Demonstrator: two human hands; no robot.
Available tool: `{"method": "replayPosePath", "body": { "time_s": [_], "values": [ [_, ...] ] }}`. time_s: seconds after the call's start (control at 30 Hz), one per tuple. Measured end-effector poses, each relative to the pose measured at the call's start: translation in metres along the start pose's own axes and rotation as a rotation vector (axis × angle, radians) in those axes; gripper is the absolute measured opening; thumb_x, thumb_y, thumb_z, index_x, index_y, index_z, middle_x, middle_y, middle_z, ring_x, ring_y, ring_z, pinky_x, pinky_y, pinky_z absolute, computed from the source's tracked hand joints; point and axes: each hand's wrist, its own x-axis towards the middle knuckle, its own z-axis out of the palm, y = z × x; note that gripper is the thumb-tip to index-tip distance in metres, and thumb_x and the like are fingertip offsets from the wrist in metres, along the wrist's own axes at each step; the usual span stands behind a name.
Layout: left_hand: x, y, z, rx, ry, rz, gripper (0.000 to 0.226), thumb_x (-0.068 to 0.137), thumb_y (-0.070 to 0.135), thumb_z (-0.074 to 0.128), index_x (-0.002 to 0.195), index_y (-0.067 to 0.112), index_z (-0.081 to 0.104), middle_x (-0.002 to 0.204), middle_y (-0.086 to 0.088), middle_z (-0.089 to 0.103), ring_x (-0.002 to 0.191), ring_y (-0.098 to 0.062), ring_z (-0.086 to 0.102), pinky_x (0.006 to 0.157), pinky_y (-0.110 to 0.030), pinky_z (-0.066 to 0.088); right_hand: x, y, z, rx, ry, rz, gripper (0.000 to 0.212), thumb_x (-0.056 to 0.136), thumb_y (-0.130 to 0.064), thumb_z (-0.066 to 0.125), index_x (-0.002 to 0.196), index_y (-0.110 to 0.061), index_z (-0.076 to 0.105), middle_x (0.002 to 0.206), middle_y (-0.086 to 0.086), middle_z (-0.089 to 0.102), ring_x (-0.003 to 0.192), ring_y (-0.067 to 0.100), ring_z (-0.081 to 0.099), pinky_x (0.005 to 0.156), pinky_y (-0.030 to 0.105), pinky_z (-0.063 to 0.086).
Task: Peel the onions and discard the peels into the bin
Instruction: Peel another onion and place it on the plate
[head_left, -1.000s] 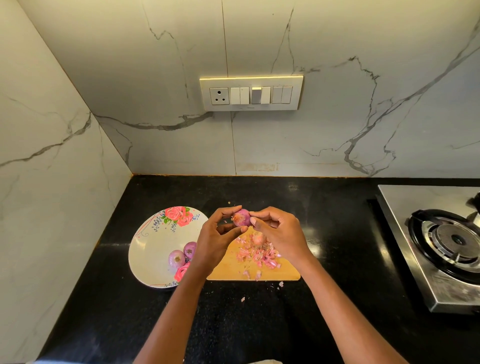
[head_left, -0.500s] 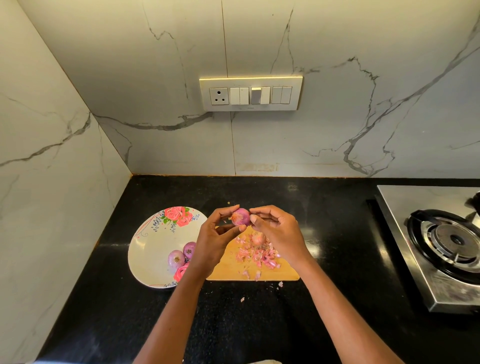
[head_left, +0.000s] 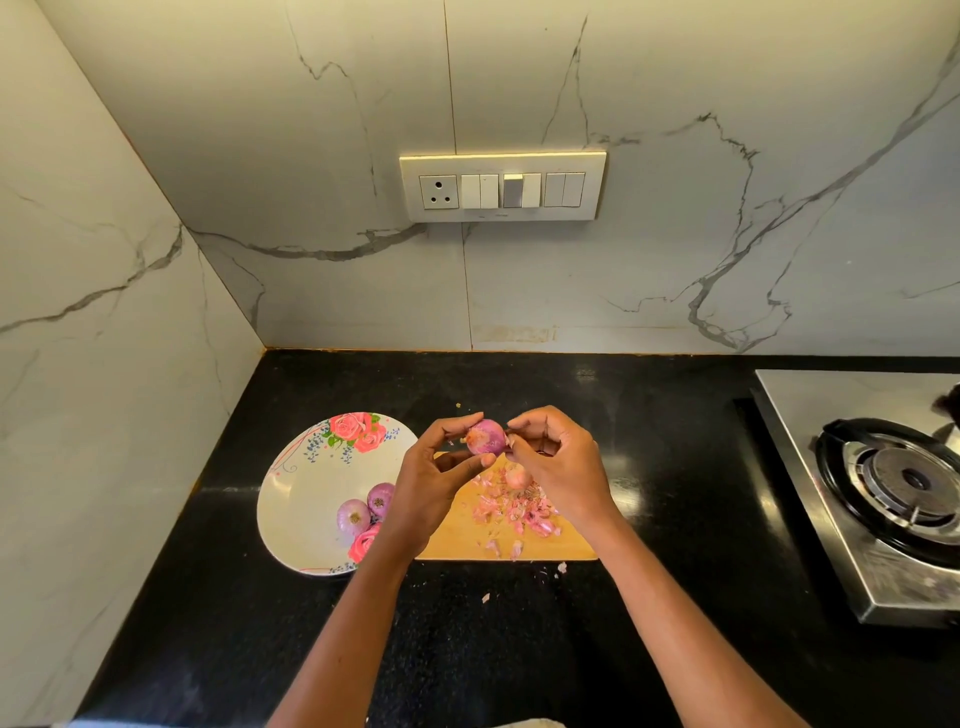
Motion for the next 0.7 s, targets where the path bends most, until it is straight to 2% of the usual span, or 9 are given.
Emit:
{"method": "replayPosePath", "body": {
  "time_s": [0.13, 0.27, 0.37, 0.5, 0.57, 0.7],
  "values": [
    [0.002, -0.003, -0.001, -0.012, 0.019, 0.002, 0.045, 0.086, 0.012, 0.077, 0.126, 0.028, 0.063, 0.125, 0.006, 0.066, 0.111, -0.008, 0.068, 0.083, -0.021, 0.057, 0.002, -0.003, -0.002, 0.139, -0.036, 0.047, 0.018, 0.095, -0.013, 0.071, 0.113, -0.017, 0.070, 0.100, -0.010, 0.074, 0.103, 0.013, 0.072, 0.085, 0.035, 0.062],
    [0.004, -0.005, -0.001, 0.010, 0.015, 0.006, 0.046, 0.086, 0.015, 0.077, 0.128, 0.027, 0.063, 0.125, 0.008, 0.066, 0.113, -0.011, 0.068, 0.087, -0.025, 0.058, 0.001, -0.006, -0.003, 0.053, -0.057, 0.011, 0.029, 0.088, -0.027, 0.079, 0.115, -0.022, 0.069, 0.103, -0.009, 0.074, 0.102, 0.007, 0.070, 0.087, 0.025, 0.059],
    [0.004, -0.002, 0.000, -0.021, -0.015, 0.003, 0.046, 0.087, 0.017, 0.076, 0.130, 0.026, 0.062, 0.127, 0.005, 0.065, 0.114, -0.010, 0.067, 0.085, -0.022, 0.057, 0.002, -0.003, -0.004, 0.075, -0.027, 0.008, 0.026, 0.088, -0.021, 0.079, 0.112, -0.021, 0.070, 0.100, -0.006, 0.075, 0.099, 0.011, 0.071, 0.087, 0.028, 0.059],
    [0.002, 0.002, -0.003, -0.078, -0.068, -0.029, 0.050, 0.086, 0.023, 0.074, 0.133, 0.028, 0.059, 0.131, 0.005, 0.064, 0.118, -0.012, 0.064, 0.090, -0.026, 0.056, 0.004, 0.001, -0.005, 0.164, 0.012, 0.059, 0.018, 0.092, -0.009, 0.073, 0.109, -0.013, 0.070, 0.098, 0.000, 0.073, 0.098, 0.020, 0.072, 0.083, 0.034, 0.062],
    [0.002, 0.004, -0.004, -0.100, -0.092, -0.040, 0.051, 0.086, 0.024, 0.073, 0.134, 0.030, 0.058, 0.133, 0.006, 0.064, 0.121, -0.014, 0.063, 0.095, -0.029, 0.055, 0.007, 0.005, -0.006, 0.127, 0.034, 0.071, 0.016, 0.092, -0.008, 0.072, 0.107, -0.013, 0.071, 0.099, 0.002, 0.073, 0.097, 0.019, 0.073, 0.082, 0.034, 0.062],
    [0.001, 0.004, -0.003, -0.208, -0.103, -0.080, 0.054, 0.085, 0.023, 0.072, 0.137, 0.027, 0.057, 0.135, 0.000, 0.064, 0.125, -0.020, 0.062, 0.099, -0.034, 0.054, 0.011, 0.012, -0.008, -0.048, 0.069, 0.096, 0.012, 0.095, -0.013, 0.071, 0.105, -0.019, 0.074, 0.096, -0.007, 0.074, 0.090, 0.008, 0.073, 0.082, 0.033, 0.062]
  ]
}}
